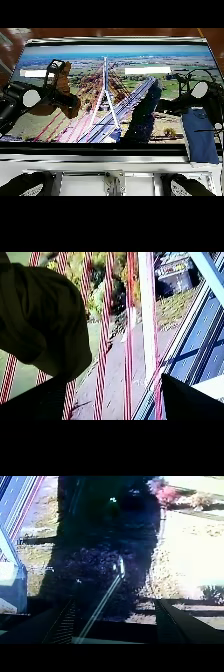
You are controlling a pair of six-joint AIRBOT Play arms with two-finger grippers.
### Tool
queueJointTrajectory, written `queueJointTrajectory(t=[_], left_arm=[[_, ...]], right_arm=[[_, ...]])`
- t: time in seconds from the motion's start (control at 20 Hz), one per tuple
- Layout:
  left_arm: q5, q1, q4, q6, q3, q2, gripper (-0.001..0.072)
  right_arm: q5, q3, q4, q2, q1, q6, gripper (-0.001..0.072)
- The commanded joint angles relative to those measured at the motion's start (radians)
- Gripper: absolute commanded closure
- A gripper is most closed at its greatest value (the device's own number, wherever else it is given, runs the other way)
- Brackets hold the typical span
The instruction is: Fold the shirts.
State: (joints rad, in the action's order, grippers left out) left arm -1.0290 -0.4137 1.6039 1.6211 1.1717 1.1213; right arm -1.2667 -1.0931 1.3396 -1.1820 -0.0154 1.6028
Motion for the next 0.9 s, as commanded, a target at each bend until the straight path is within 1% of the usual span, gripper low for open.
queueJointTrajectory(t=[0.0, 0.05, 0.1, 0.15, 0.2, 0.35, 0.45, 0.5, 0.6, 0.75, 0.85], left_arm=[[0.061, 0.002, -0.015, 0.027, 0.0, 0.009, 0.0049], [0.06, 0.008, -0.003, 0.027, 0.0, 0.018, 0.0122], [0.049, 0.031, 0.013, 0.051, 0.003, 0.036, 0.0101], [0.024, 0.083, 0.023, 0.105, 0.015, 0.069, 0.0019], [0.008, 0.152, 0.022, 0.135, 0.03, 0.108, -0.0013], [0.001, 0.41, -0.035, 0.163, 0.107, 0.263, -0.0013], [-0.01, 0.544, -0.153, 0.161, 0.166, 0.38, -0.0013], [-0.014, 0.586, -0.195, 0.161, 0.191, 0.435, -0.0013], [-0.019, 0.631, -0.233, 0.161, 0.241, 0.536, -0.0013], [-0.011, 0.637, -0.232, 0.142, 0.316, 0.653, -0.0013], [0.021, 0.629, -0.233, 0.142, 0.35, 0.698, -0.0013]], right_arm=[[0.026, -0.001, 0.006, -0.001, -0.001, -0.03, 0.0091], [0.039, 0.0, 0.005, -0.001, -0.001, -0.036, 0.0091], [0.042, -0.001, 0.004, -0.001, -0.001, -0.036, 0.0091], [0.039, 0.0, 0.001, -0.001, -0.001, -0.036, 0.0091], [0.04, 0.0, 0.001, -0.001, -0.001, -0.036, 0.0091], [0.037, 0.0, -0.011, -0.001, -0.001, -0.037, 0.0091], [0.035, 0.0, -0.037, -0.001, -0.001, -0.037, 0.009], [0.037, 0.0, -0.056, -0.001, -0.001, -0.036, 0.0091], [0.041, 0.0, -0.089, -0.001, -0.001, -0.036, 0.0091], [0.041, 0.0, -0.122, -0.001, -0.001, -0.037, 0.0091], [0.041, 0.0, -0.127, -0.001, -0.001, -0.037, 0.0091]])
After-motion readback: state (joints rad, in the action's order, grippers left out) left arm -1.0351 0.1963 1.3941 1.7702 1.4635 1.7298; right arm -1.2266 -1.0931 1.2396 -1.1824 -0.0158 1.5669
